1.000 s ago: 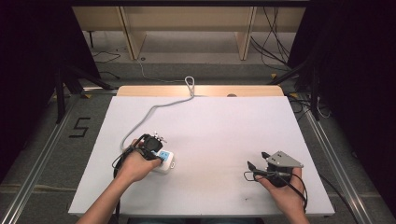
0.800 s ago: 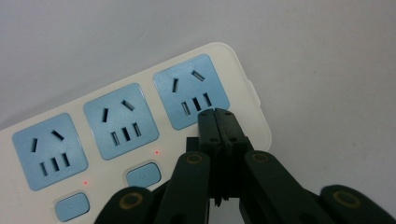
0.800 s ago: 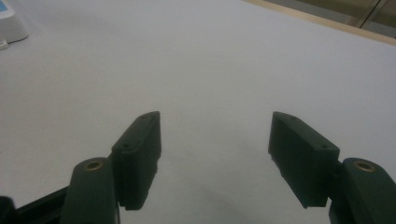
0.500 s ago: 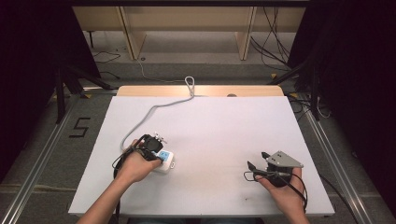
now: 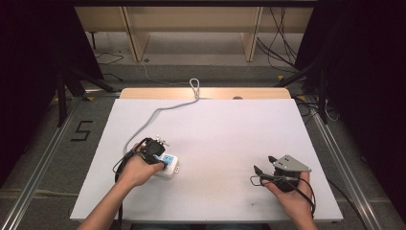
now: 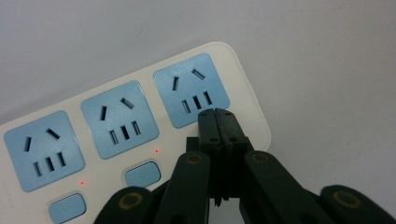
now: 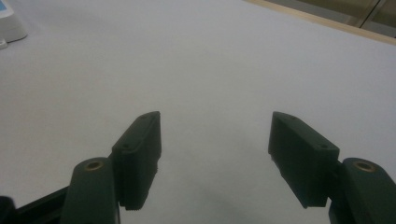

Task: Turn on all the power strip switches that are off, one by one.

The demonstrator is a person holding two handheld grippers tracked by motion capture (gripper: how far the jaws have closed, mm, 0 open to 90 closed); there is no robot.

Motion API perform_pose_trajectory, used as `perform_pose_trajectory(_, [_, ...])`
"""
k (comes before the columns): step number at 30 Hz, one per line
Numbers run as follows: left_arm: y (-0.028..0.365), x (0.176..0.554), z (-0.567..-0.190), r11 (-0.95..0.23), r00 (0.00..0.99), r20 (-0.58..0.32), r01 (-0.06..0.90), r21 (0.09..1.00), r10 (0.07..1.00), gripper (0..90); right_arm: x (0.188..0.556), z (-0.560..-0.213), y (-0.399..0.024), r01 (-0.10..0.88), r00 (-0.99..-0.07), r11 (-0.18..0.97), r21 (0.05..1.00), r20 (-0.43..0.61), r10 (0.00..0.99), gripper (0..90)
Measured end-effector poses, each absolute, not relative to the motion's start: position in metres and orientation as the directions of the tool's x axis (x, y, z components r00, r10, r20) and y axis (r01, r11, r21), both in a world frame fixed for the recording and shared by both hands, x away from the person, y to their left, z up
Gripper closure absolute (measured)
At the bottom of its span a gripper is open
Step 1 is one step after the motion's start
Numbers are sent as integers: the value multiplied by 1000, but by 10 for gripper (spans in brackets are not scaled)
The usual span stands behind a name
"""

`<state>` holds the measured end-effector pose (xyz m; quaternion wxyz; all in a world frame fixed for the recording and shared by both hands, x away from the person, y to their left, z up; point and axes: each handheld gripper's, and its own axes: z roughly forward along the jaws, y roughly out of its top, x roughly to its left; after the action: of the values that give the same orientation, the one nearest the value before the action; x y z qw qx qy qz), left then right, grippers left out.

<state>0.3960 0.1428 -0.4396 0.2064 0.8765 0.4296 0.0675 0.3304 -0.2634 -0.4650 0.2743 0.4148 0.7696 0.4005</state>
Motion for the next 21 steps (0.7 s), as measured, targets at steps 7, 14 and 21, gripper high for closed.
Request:
perform_pose_trajectory(7, [144, 396, -439, -534, 617, -66, 726, 433, 785, 897, 331, -465, -264, 418, -506, 336, 844, -91, 858, 355])
perform_pose_trajectory(14, [147, 395, -439, -527, 610, -61, 726, 443, 790, 896, 330, -465, -264, 419, -507, 336, 844, -90, 858, 355])
perform_pose_trajectory(21, [149, 393, -435, -516, 620, -58, 697, 498, 782, 850, 331, -465, -264, 417, -505, 335, 845, -91, 858, 355])
